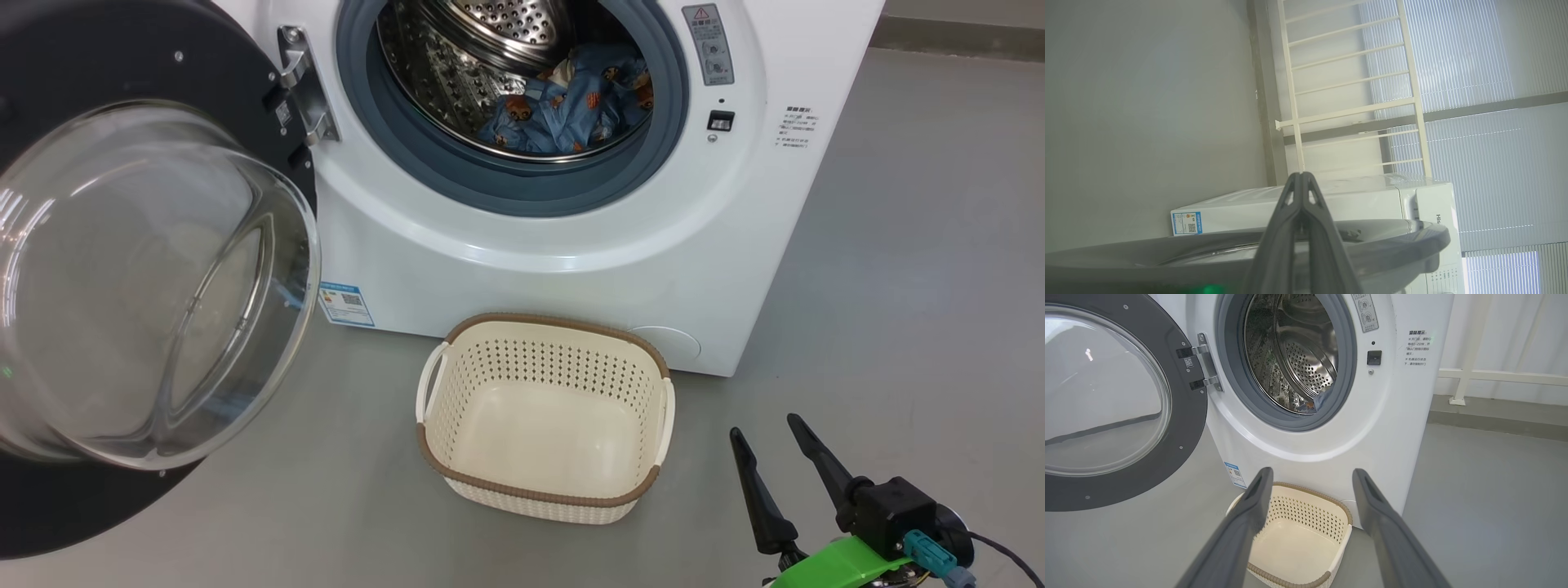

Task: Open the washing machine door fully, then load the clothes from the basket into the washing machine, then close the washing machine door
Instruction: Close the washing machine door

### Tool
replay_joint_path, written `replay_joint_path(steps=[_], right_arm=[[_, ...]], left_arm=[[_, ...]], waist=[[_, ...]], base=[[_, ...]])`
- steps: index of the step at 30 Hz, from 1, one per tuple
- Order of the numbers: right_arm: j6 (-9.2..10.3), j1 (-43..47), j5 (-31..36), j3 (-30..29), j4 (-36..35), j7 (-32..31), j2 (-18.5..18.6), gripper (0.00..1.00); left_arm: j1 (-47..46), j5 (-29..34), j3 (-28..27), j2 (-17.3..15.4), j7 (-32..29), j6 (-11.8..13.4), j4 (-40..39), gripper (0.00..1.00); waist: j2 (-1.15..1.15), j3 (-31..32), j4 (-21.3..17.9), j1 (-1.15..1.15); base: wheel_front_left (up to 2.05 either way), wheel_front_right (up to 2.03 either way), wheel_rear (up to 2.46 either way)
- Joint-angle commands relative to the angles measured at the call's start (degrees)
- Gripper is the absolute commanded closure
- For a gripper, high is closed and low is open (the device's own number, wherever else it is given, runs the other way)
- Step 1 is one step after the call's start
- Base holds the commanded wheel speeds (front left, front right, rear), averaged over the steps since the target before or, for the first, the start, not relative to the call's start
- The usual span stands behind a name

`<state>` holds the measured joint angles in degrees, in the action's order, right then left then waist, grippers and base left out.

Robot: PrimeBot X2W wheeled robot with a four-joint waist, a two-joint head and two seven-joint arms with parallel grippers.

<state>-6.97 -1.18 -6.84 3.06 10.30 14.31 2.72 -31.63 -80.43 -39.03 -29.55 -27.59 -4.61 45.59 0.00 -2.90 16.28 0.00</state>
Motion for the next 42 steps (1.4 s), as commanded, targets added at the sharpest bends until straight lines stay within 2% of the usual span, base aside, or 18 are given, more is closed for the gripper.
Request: replay_joint_path(steps=[1,6,13,17,27,36,42], right_arm=[[-0.52,-1.04,-0.49,1.72,-1.1,0.69,0.16,0.0],[-0.52,-1.09,-0.94,2.32,-0.69,0.69,0.16,0.0],[-0.52,-1.18,-1.19,2.53,-0.27,0.69,0.16,0.0],[-0.52,-0.96,-1.76,2.36,0.02,0.69,0.16,0.0],[-0.52,-0.85,-2.35,2.48,0.12,0.69,0.16,0.0],[-0.52,-0.35,-3.7,3.45,0.77,0.69,0.16,0.0],[-0.52,-0.25,-4.48,3.19,1.08,0.69,0.16,0.0]], left_arm=[[0.79,0.03,-0.37,-3.17,-0.77,0.43,-1.57,1.0],[2.44,0.09,-0.04,-1.97,-1.79,1.4,-1.8,1.0],[4.05,-1.28,-0.26,-0.7,-4.54,1.11,-3.36,1.0],[5.73,-2.27,0.74,-0.19,-9.29,0.92,-5.29,1.0],[8.6,-9.18,1.34,3.21,-22.82,1.71,-13.25,1.0],[14.41,-14.77,2.82,6.87,-34.69,6.05,-23.73,1.0],[18.11,-18.2,4.05,10.8,-39.98,8.29,-33.15,1.0]], waist=[[0.0,0.06,0.01,0.0],[0.0,0.28,-0.13,0.0],[0.0,0.34,-0.5,0.0],[0.0,0.27,-0.46,0.0],[0.0,0.15,0.35,0.0],[0.0,0.5,0.85,0.0],[0.0,0.48,0.83,0.0]], base=[[0.0,0.0,0.0],[0.0,0.0,0.0],[0.0,0.0,0.0],[0.0,0.0,0.0],[0.0,0.0,0.0],[0.0,0.0,0.0],[0.0,0.0,0.0]])
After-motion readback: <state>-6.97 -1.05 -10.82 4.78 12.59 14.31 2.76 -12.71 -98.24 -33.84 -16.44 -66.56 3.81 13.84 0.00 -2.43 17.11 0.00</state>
